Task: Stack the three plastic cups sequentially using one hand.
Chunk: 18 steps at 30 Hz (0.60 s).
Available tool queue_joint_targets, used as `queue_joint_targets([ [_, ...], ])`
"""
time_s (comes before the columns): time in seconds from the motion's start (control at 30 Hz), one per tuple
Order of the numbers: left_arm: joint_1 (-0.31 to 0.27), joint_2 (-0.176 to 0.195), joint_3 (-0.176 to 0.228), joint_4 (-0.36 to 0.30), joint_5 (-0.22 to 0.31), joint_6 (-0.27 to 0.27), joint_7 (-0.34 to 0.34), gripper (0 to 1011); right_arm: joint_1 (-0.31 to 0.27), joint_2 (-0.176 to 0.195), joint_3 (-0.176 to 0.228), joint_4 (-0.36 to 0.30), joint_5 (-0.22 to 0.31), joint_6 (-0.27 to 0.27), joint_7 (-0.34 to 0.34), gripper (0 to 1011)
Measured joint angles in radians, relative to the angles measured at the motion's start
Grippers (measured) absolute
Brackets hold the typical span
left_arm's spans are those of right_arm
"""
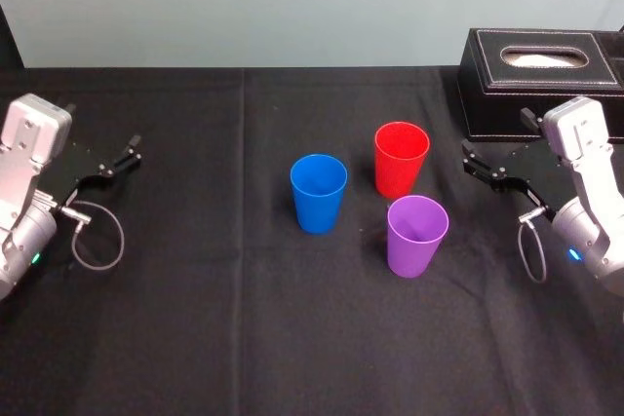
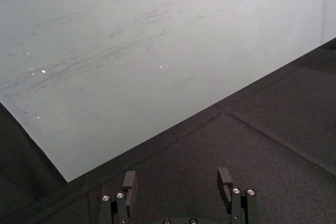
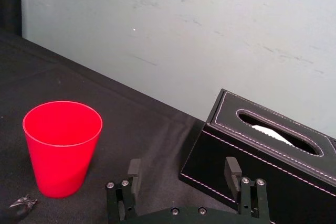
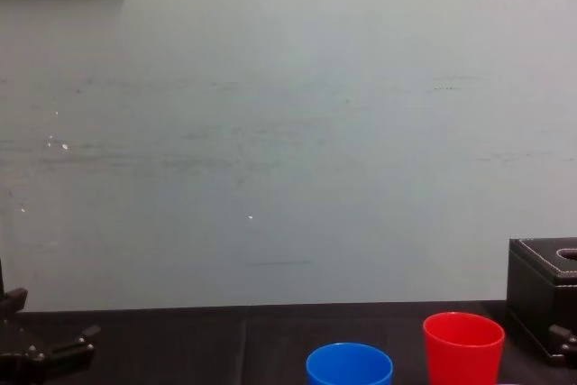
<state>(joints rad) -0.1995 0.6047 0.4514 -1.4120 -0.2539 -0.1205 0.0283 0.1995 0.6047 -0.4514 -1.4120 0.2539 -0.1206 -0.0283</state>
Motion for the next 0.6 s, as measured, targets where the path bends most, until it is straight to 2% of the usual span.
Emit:
queue_joint_targets([
  [0.6, 0.0, 0.0, 0.0, 0.0, 0.0, 0.0, 0.0, 1005, 0.0, 0.0, 0.0, 0.0, 0.0, 0.0, 0.0, 1002],
])
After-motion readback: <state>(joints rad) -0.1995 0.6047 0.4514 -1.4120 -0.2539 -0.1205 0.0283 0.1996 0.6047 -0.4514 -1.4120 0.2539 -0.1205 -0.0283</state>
